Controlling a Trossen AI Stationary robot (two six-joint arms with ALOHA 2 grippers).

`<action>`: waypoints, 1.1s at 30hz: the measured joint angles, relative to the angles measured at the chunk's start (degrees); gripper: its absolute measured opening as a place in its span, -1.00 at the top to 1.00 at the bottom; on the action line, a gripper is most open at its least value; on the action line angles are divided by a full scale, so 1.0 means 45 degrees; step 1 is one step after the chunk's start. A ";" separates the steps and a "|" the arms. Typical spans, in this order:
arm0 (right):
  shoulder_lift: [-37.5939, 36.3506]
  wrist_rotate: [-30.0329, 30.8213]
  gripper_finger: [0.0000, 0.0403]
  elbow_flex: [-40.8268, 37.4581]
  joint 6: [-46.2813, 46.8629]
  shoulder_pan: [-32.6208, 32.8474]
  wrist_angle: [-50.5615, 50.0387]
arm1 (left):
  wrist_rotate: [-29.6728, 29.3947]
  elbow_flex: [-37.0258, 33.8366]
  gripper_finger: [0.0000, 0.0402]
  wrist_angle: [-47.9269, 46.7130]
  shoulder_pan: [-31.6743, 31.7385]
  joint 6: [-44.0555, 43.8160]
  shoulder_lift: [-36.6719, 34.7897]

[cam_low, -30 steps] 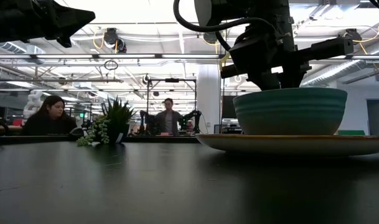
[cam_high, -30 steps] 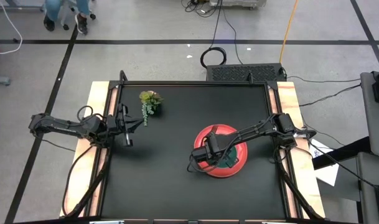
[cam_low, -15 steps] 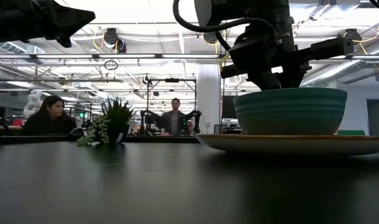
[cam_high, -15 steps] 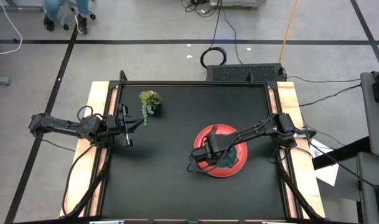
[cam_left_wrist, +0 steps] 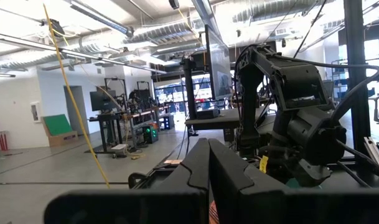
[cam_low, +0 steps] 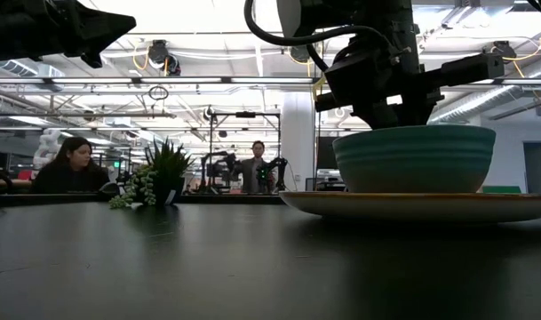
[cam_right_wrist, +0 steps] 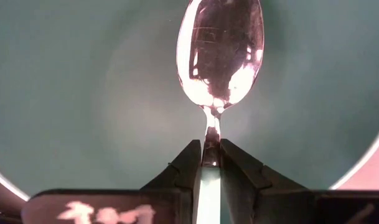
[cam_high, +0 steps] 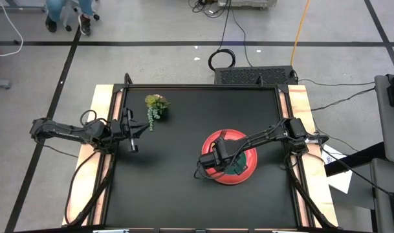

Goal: Set table place
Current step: Put the blue spoon into the green bowl

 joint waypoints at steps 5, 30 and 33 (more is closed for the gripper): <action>0.0000 0.0000 0.77 0.0004 0.0034 0.0000 0.0027 | 0.0000 0.0000 0.96 0.0000 -0.0001 0.0000 0.0001; 0.0000 0.0007 0.50 0.0004 0.0317 -0.0005 0.0102 | 0.0000 0.0000 0.96 -0.0004 -0.0001 0.0000 0.0005; 0.0000 0.0012 0.50 0.0003 0.0039 -0.0002 0.0031 | 0.0000 0.0000 0.96 0.0000 0.0000 0.0000 0.0005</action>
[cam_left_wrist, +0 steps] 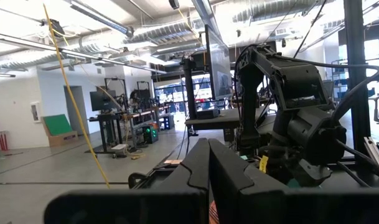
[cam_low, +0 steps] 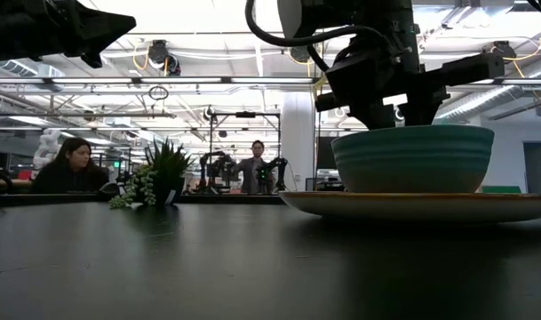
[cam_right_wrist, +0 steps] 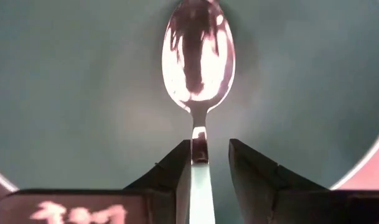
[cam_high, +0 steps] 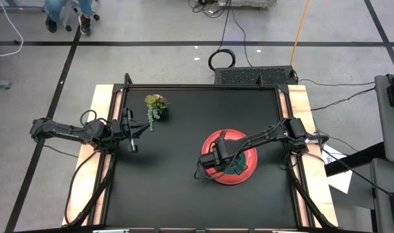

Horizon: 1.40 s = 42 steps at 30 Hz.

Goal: Set table place
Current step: Put the blue spoon into the green bowl, then return to Home Position

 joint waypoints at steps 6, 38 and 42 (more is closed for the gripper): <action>-0.0206 0.0000 0.50 0.0001 -0.0043 0.0002 -0.0464 | 0.0000 0.0000 0.96 0.0000 -0.0002 0.0000 0.0000; -0.4443 -0.1710 1.00 0.0020 -0.0169 0.0002 0.2209 | -0.0018 0.0000 0.96 -0.0005 0.0000 0.0035 0.0000; -0.4415 -0.1710 1.00 0.0020 -0.0161 0.0007 0.2217 | -0.0019 0.0000 0.96 -0.0005 0.0000 0.0037 0.0000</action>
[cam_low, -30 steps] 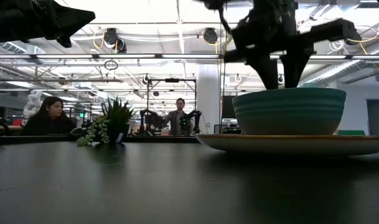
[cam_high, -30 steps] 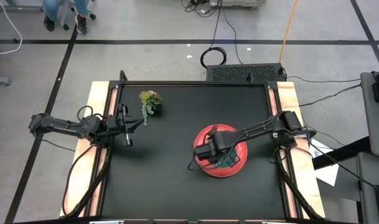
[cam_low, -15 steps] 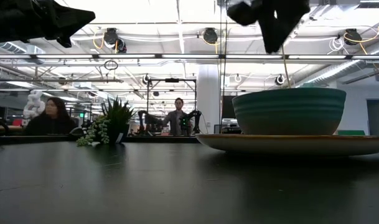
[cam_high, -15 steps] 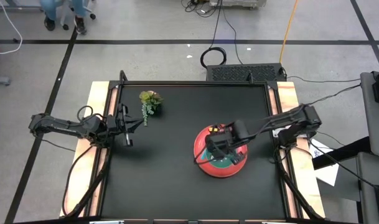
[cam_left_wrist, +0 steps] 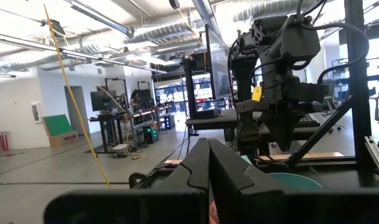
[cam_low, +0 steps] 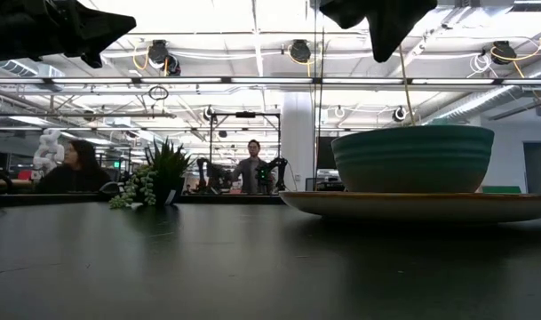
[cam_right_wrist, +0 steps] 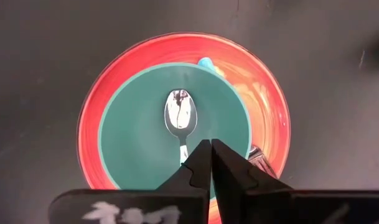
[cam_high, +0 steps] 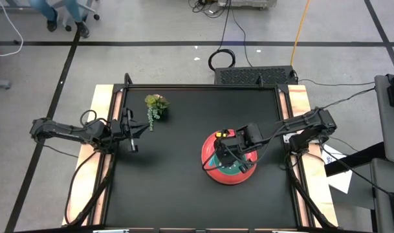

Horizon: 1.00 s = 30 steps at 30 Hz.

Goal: Set table place
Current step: Return to Home Position

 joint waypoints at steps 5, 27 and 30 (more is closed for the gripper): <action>-0.0005 0.0000 1.00 0.0000 0.0149 0.0000 -0.0010 | 0.0000 0.0000 0.96 0.0000 0.0000 -0.0003 0.0000; -0.1572 -0.1421 1.00 -0.0019 0.0805 -0.0022 0.2728 | 0.0000 0.0000 0.96 -0.0024 0.0000 -0.0026 0.0000; -0.2057 -0.1447 1.00 -0.0024 0.1371 -0.0194 0.3150 | -0.0001 0.0000 0.96 -0.0028 0.0000 -0.0008 0.0000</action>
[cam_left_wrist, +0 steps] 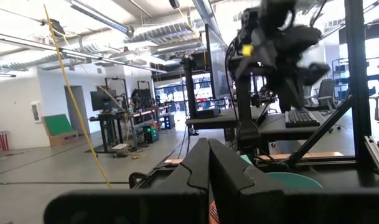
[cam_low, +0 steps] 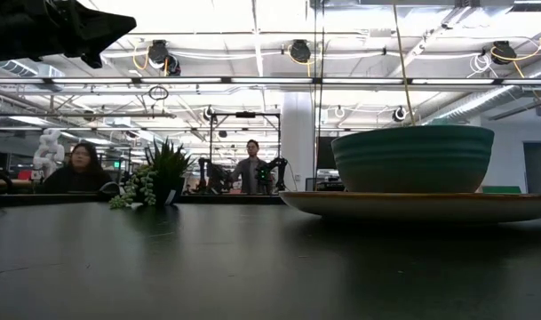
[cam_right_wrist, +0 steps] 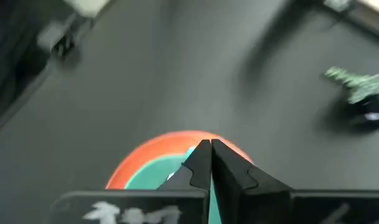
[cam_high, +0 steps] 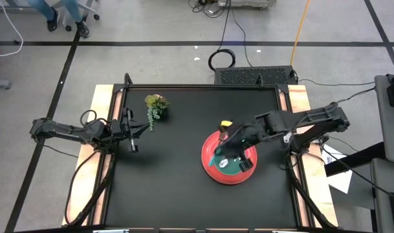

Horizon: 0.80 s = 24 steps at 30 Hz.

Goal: Set table place
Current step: Return to Home Position

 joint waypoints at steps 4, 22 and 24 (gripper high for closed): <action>-0.1001 -0.0038 1.00 -0.0592 0.0541 -0.0282 0.1372 | -0.0004 0.0000 0.96 -0.0012 0.0000 -0.0005 0.0000; -0.7444 -0.0894 1.00 -0.8248 0.1326 -0.1457 0.7285 | -0.0014 0.0000 0.96 -0.0093 0.0000 0.0010 0.0000; -0.7752 -0.0895 1.00 -0.8584 0.1321 -0.1457 0.7429 | -0.0014 0.0001 0.96 -0.0093 0.0000 0.0010 0.0000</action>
